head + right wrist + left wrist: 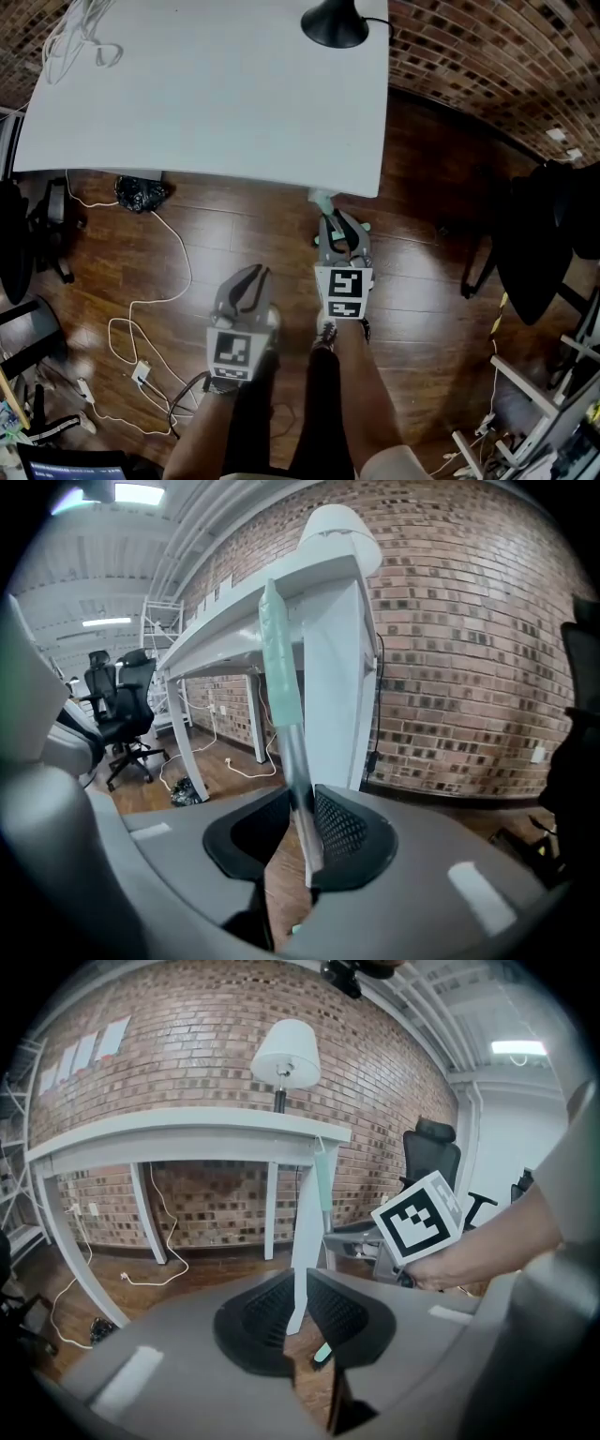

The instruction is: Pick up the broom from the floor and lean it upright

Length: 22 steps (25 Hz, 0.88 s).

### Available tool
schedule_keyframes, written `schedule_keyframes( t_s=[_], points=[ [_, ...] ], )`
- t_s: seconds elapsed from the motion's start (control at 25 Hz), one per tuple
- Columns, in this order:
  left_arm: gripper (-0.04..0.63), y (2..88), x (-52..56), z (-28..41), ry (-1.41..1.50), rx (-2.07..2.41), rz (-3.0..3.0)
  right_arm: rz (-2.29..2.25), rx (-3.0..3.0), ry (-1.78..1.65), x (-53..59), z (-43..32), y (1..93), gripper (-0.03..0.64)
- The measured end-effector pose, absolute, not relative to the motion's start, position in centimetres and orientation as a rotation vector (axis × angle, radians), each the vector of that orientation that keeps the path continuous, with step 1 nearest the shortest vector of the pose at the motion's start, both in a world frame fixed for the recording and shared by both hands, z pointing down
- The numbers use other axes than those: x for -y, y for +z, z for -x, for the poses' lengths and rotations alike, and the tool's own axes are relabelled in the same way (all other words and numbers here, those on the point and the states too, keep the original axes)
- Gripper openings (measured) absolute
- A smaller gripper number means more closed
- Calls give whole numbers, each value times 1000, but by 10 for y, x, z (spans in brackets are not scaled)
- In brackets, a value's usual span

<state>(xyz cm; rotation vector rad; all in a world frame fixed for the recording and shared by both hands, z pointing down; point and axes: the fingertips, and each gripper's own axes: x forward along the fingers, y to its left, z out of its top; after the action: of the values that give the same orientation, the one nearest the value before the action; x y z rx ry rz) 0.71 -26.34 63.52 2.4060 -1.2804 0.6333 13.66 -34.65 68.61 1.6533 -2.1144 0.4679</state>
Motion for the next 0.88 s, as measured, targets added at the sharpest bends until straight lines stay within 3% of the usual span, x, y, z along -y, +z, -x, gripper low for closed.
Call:
schedule_keyframes(
  t_s=[0.52, 0.88],
  points=[
    [35, 640, 257, 5, 633, 1277, -2397, -1711, 2085, 757, 354, -148, 697, 114],
    [35, 640, 262, 3, 639, 1275, -2412, -1801, 2018, 663, 358, -174, 696, 107]
  ],
)
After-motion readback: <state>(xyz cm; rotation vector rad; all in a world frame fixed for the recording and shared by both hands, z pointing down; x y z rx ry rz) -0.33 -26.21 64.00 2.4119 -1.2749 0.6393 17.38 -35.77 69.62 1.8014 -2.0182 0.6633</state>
